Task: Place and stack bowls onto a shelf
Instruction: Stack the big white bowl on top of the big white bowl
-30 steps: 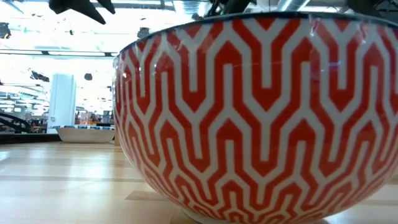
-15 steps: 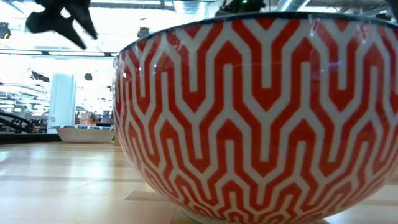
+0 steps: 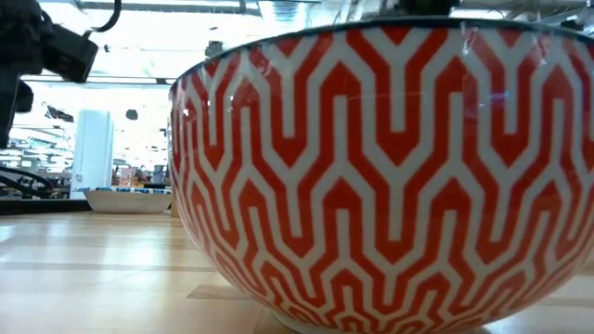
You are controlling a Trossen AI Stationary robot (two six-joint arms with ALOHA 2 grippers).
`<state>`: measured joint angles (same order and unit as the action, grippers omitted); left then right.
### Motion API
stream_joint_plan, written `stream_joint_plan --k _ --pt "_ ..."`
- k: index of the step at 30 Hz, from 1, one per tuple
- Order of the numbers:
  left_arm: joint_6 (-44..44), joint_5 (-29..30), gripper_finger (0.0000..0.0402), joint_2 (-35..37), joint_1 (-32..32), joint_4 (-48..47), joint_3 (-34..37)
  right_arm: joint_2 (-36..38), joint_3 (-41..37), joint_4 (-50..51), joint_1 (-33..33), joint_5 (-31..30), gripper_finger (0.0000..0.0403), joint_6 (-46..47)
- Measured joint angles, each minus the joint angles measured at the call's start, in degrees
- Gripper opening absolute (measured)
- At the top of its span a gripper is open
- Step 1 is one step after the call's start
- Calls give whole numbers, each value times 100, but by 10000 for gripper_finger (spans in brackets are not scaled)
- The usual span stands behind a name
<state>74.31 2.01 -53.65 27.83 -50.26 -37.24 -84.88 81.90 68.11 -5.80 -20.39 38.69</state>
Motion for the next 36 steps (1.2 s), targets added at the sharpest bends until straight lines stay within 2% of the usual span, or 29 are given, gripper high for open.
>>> stream_joint_plan --k 6,10,16,19,24,31,36 --pt "231 357 187 2 -2 651 370 474 -1304 -74 483 716 214 1092" --pt "-298 415 187 2 -3 749 375 672 -1745 -542 746 990 214 1482" --pt "-2601 -303 187 -153 47 1461 373 596 -2020 -946 788 1102 214 1550" --pt "-3491 -708 187 -382 113 1499 373 467 -2105 -1159 909 1300 214 1583" --pt "-3895 -1330 187 -825 116 1636 371 310 -2109 -1432 1120 1354 214 1824" --pt "-4289 -1611 185 -1580 114 1841 371 307 -2109 -1672 1193 1331 214 2064" --pt "-4333 -2070 149 -2063 112 2301 371 317 -2109 -1634 1219 1302 214 2132"
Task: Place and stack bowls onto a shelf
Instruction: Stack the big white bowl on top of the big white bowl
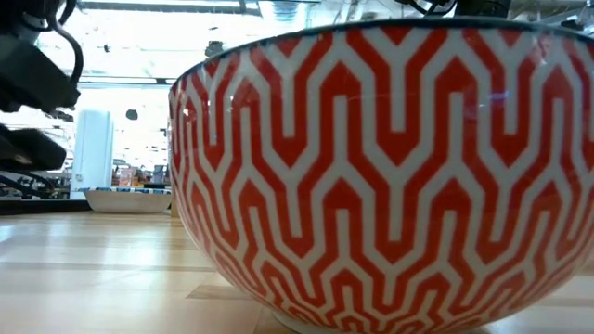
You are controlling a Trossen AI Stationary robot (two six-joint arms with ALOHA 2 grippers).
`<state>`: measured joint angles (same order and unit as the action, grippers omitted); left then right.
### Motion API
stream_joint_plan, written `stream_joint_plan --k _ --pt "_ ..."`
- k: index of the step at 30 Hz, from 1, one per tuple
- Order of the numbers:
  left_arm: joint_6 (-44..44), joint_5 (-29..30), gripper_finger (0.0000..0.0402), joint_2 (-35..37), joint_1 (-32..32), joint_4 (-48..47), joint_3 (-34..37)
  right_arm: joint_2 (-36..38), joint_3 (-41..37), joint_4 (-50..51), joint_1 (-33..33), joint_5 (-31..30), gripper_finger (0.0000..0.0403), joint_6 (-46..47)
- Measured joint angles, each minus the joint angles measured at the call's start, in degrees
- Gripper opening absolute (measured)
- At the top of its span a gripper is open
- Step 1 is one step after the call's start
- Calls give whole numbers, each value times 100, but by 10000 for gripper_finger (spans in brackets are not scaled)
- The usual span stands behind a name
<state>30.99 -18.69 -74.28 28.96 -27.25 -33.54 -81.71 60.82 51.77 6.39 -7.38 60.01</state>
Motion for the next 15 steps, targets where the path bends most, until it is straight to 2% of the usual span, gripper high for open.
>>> stream_joint_plan --k 4,8,12,15 --pt "-25 -54 91 -284 -18 38 0 0 0 0 0 -2 214 10" --pt "221 -247 21 -209 -207 -13 -7 0 0 55 0 -2 214 11" --pt "487 -200 10 249 -479 -186 -143 0 2 289 -23 -2 214 -41" --pt "471 -111 5 719 -761 -680 -507 2 2 457 -84 -4 214 -114"
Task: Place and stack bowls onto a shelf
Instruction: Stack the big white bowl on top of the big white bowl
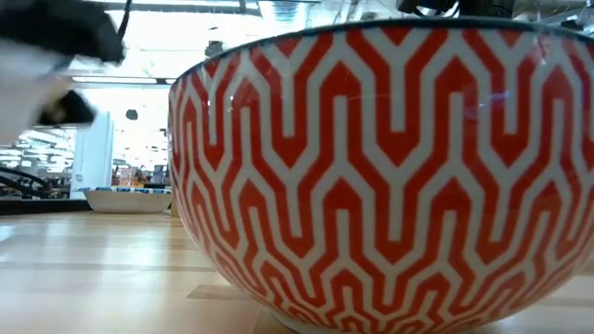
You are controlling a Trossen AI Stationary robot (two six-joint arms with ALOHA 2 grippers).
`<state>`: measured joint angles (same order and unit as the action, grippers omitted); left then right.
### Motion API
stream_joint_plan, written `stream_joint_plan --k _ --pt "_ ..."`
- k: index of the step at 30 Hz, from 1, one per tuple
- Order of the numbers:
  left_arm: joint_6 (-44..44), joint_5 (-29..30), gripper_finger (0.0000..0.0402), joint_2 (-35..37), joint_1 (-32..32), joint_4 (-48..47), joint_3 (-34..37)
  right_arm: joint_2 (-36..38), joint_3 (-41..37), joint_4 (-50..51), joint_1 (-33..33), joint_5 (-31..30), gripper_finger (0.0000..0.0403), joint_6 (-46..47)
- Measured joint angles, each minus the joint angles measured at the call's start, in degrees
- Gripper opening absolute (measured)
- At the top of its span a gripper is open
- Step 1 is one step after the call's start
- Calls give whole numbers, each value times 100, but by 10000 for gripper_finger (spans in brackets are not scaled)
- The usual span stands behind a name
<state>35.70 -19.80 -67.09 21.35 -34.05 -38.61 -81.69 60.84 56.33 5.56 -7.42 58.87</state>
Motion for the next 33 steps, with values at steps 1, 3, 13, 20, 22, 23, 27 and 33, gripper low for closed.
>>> stream_joint_plan --k 1,3,13,20,22,23,27,33 --pt "-75 97 4 169 -110 -198 -159 15 0 24 -24 0 214 -63" --pt "-261 519 2 537 -364 -609 -556 69 0 32 -97 -8 214 -133" --pt "-892 4840 3 1830 -2590 -789 -2630 547 2 -142 -694 -216 214 -414" --pt "-1059 3696 4 992 -4861 -228 -3128 752 2 -975 -1116 -234 214 -683" --pt "-928 2986 4 529 -5416 -223 -3247 758 4 -1124 -1190 -211 214 -692" --pt "-873 2620 4 317 -5640 -269 -3324 761 4 -1147 -1217 -183 214 -698" --pt "-747 1480 4 -418 -6361 -497 -3727 858 6 -1092 -1142 -168 214 -700" --pt "-919 713 24 -1108 -6701 -1299 -4362 988 7 -826 -812 -474 214 -421"
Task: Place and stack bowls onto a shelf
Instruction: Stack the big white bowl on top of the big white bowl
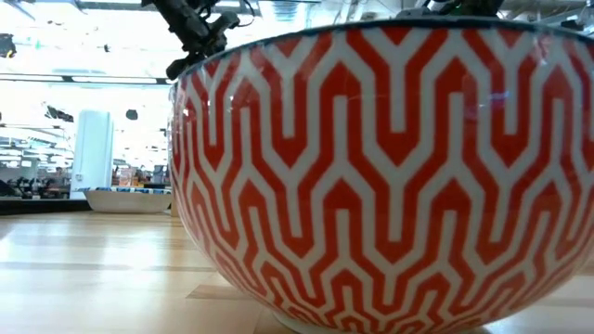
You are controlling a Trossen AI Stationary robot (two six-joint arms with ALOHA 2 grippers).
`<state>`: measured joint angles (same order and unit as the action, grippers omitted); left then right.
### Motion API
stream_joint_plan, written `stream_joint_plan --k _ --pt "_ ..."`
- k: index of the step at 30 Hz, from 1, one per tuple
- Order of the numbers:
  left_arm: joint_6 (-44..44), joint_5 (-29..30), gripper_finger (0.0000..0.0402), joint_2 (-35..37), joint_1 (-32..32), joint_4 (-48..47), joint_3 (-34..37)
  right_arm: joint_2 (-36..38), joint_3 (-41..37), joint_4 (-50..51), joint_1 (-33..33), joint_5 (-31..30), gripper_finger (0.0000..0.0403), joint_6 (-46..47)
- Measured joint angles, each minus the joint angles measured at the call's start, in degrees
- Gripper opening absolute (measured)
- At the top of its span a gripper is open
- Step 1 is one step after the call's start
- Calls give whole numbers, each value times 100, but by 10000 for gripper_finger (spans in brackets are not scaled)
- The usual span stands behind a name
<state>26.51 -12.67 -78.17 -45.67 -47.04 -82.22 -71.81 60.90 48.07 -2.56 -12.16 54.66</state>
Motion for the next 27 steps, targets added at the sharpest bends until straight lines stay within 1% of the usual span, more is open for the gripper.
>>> stream_joint_plan --k 2,6,11,15,17,20,22,27 --pt "-129 -11 47 -174 -25 -258 -200 2 0 42 111 -132 214 122" --pt "-254 66 109 -403 -89 -581 -656 0 0 116 271 -239 214 231" --pt "-560 741 190 -449 -123 -738 -1051 -3 0 156 394 -315 214 380" --pt "-1055 1331 236 -419 -186 -1219 -1417 -3 -1 331 545 -519 214 594" --pt "-1423 1652 248 -381 -202 -1471 -1555 -3 0 414 626 -580 214 698" --pt "-1830 1963 254 -252 -230 -1689 -1575 -3 -1 444 698 -587 214 786" --pt "-2015 2005 253 -171 -277 -1768 -1575 -3 -2 450 710 -602 214 822" --pt "-2136 2003 244 9 -351 -1788 -1575 -3 -2 457 703 -624 214 832"
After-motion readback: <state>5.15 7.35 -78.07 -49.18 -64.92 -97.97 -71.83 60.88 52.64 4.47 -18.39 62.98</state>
